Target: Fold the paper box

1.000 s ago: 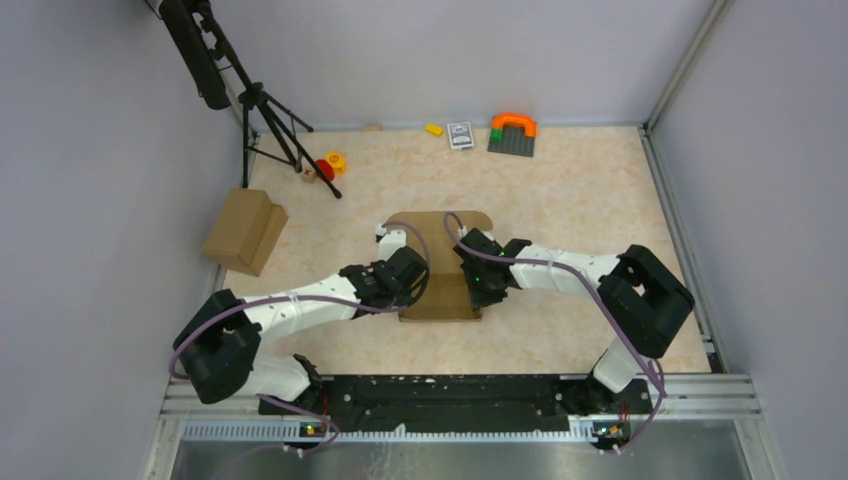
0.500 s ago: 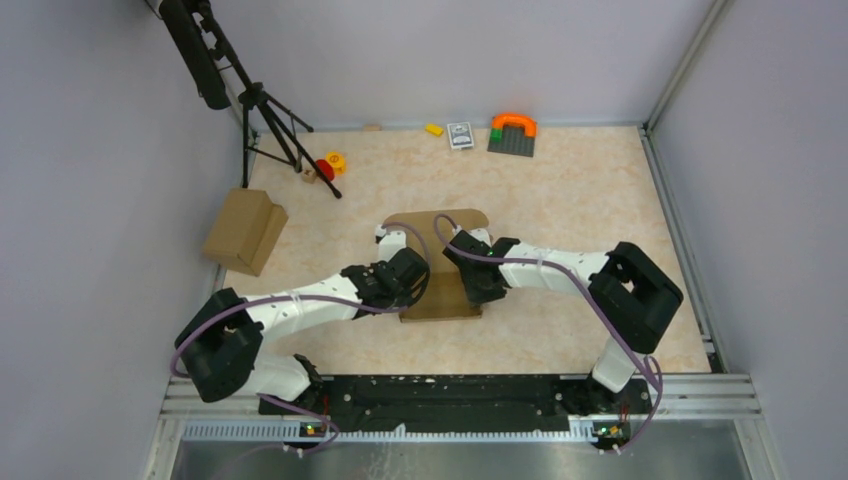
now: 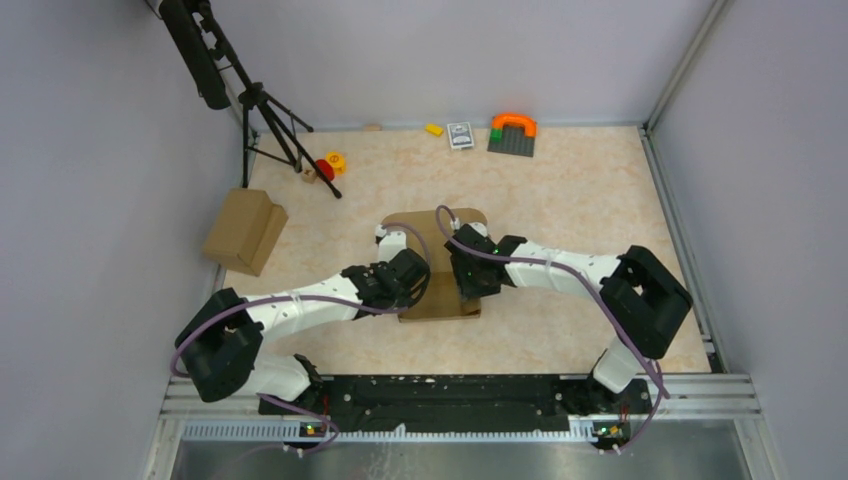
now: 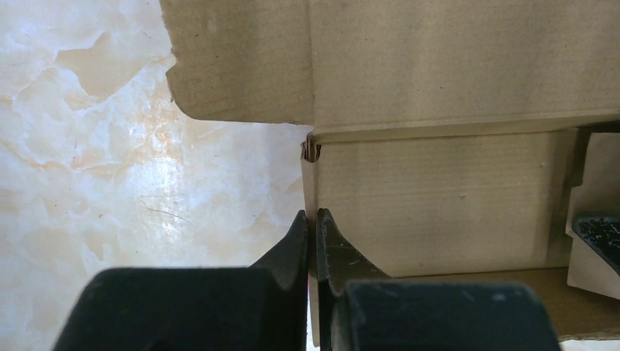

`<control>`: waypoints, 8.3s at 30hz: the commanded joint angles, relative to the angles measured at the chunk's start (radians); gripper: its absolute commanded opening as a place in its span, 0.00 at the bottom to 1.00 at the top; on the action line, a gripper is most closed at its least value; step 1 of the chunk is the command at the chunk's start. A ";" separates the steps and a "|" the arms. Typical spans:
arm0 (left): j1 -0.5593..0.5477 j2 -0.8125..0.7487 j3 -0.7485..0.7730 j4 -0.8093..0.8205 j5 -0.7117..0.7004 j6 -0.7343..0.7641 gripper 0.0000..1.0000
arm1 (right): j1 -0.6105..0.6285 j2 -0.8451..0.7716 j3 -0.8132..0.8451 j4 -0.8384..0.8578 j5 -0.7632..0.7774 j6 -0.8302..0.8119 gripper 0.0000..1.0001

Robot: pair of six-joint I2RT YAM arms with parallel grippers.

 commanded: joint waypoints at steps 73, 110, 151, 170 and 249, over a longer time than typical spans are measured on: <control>-0.080 0.195 0.222 -0.208 -0.131 -0.014 0.12 | -0.036 -0.125 -0.017 0.029 0.013 -0.006 0.46; -0.081 0.123 0.146 -0.177 -0.078 -0.019 0.08 | -0.466 -0.152 -0.053 0.261 -0.507 -0.164 0.82; -0.095 0.147 0.170 -0.008 -0.103 -0.018 0.00 | -0.244 -0.391 -0.294 0.641 0.222 -0.028 0.00; -0.035 0.362 0.391 0.056 -0.094 0.065 0.00 | -0.227 -0.306 -0.222 0.686 0.524 -0.011 0.00; 0.453 0.352 0.558 0.313 0.650 0.620 0.83 | -0.161 -0.385 -0.508 1.042 0.429 -0.182 0.00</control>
